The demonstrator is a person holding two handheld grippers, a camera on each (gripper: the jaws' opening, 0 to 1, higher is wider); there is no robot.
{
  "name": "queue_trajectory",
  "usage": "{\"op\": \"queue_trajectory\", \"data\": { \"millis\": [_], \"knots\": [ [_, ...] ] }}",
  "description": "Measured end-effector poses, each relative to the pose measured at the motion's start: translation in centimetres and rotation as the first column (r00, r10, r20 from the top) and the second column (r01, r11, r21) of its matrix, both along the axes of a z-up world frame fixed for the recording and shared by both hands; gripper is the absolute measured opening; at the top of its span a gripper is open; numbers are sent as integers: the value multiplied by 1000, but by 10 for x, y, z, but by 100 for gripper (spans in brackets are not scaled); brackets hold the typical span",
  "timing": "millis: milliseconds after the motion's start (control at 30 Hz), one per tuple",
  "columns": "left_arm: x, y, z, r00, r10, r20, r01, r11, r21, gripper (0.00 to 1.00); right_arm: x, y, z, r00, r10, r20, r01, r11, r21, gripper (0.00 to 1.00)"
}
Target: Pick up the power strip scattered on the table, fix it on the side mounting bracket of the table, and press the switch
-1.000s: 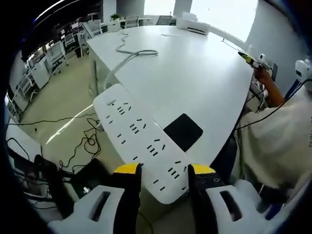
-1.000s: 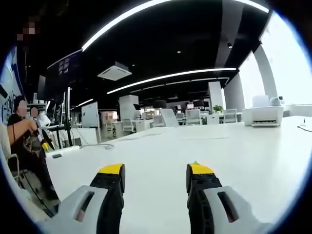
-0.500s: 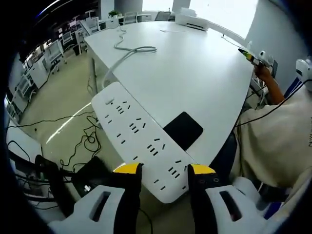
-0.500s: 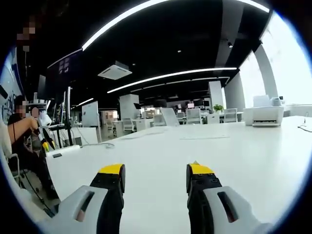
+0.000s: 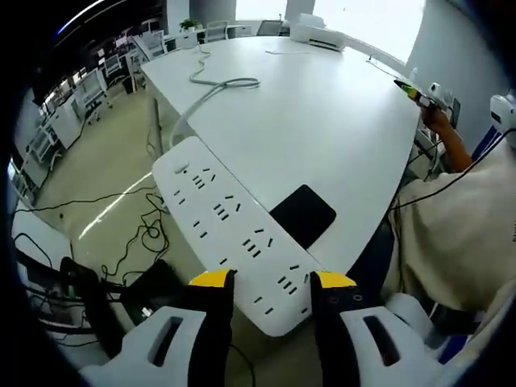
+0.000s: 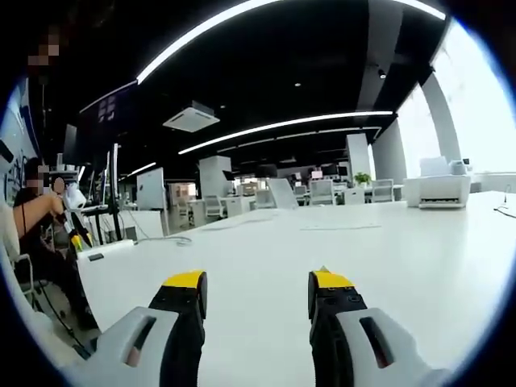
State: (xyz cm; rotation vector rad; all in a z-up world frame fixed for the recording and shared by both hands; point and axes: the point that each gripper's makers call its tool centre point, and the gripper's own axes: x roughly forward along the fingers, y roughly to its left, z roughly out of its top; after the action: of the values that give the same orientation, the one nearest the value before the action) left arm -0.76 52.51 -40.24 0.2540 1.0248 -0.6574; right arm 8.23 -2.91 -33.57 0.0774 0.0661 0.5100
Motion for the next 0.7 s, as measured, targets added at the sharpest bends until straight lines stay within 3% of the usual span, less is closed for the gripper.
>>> {"op": "queue_trajectory", "data": {
  "millis": [700],
  "knots": [
    [0, -3, 0, 999, -7, -41, 9, 999, 39, 43, 0, -4, 5, 1000, 5, 11, -5, 1000, 2, 45]
  ]
}}
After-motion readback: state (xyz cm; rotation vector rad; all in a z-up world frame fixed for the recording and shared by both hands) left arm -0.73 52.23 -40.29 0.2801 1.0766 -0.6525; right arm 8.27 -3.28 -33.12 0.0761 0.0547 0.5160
